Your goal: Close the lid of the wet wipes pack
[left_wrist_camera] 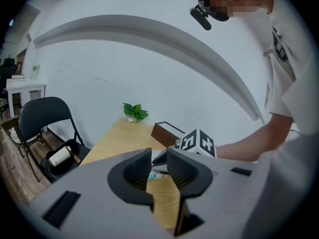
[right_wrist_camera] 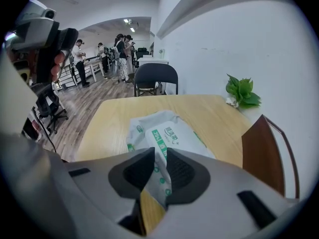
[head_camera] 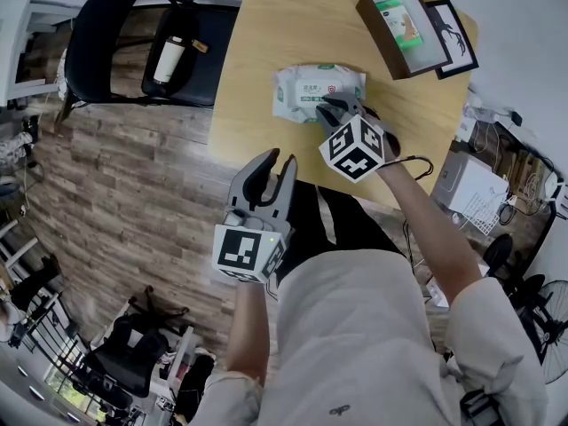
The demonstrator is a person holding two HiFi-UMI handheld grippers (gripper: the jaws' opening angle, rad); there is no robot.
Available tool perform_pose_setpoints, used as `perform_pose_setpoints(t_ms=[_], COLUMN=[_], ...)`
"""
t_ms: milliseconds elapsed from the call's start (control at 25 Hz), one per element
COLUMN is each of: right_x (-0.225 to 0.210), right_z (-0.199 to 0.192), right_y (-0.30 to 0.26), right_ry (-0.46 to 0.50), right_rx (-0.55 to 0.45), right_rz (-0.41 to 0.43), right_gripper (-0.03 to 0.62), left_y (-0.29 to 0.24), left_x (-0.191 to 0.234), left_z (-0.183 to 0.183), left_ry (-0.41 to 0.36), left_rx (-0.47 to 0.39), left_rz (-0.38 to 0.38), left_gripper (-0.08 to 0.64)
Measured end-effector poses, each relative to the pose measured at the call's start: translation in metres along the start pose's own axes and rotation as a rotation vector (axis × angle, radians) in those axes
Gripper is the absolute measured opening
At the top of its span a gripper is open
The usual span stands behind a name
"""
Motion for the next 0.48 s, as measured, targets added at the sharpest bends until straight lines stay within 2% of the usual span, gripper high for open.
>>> perform_pose_setpoints(t_ms=[480], right_x=[0.0001], right_z=[0.0], right_y=[0.004], right_ry=[0.015], right_rx=[-0.026], right_rz=[0.009], right_gripper=[0.073], left_y=[0.0039], left_x=[-0.0052], left_z=[0.0028], left_ry=[-0.006], left_rx=[-0.01], left_rz=[0.026], left_gripper=[0.089])
Point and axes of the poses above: the fingertips, and each gripper's own axes: y backward along the fingers, x to its left, z out of its top, the point moved 3 cm from there along y, backward along the fingers, and after that the axes turned 1 degree about x, right-handed, at the moved point
